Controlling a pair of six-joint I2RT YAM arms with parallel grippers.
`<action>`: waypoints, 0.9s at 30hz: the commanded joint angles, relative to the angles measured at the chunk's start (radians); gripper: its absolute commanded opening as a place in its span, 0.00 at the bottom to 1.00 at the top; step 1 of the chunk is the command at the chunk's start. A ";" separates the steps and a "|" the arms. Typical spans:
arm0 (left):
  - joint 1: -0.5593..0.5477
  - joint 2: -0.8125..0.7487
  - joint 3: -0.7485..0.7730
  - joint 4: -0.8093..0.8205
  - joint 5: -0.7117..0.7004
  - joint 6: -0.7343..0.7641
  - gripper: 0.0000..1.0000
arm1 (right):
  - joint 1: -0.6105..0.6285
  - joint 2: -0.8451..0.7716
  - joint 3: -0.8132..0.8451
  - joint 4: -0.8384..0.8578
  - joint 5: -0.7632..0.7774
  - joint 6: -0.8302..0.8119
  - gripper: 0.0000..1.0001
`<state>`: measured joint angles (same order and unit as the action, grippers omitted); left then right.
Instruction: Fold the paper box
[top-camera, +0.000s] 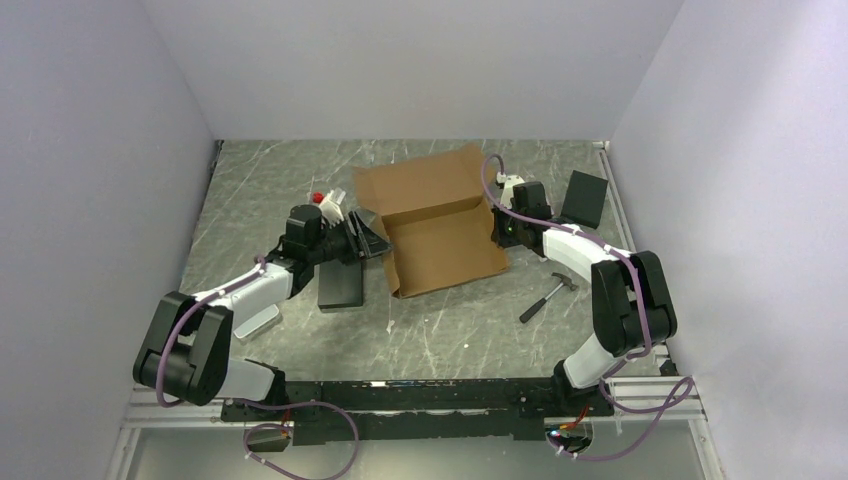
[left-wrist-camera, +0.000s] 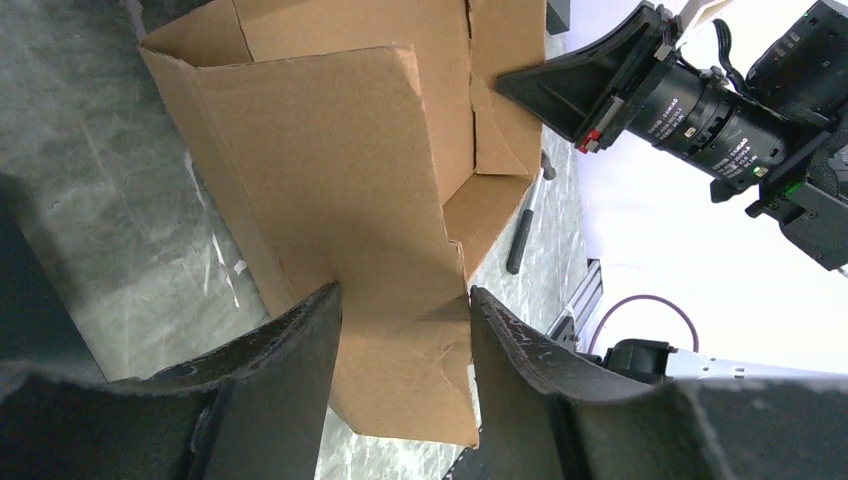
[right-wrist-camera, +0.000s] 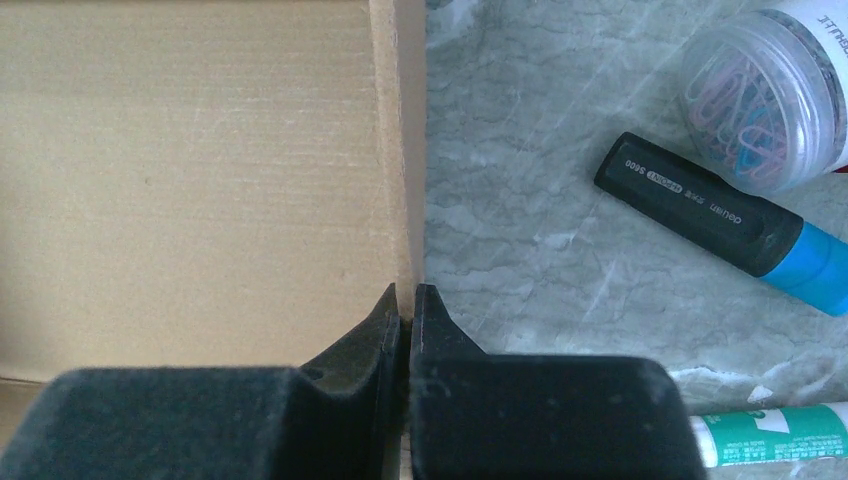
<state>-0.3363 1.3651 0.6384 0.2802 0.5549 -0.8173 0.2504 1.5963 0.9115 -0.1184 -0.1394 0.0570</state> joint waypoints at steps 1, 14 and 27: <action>0.014 -0.001 -0.027 0.128 0.044 -0.050 0.55 | 0.004 -0.002 0.018 0.053 -0.023 0.018 0.00; 0.039 0.031 -0.021 0.075 0.034 -0.039 0.34 | 0.004 -0.001 0.018 0.053 -0.023 0.018 0.00; 0.039 0.037 0.064 -0.189 -0.059 0.084 0.52 | 0.006 0.010 0.020 0.053 -0.023 0.017 0.00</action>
<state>-0.3004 1.4055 0.6506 0.1741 0.5301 -0.7921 0.2516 1.6043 0.9115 -0.1184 -0.1394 0.0566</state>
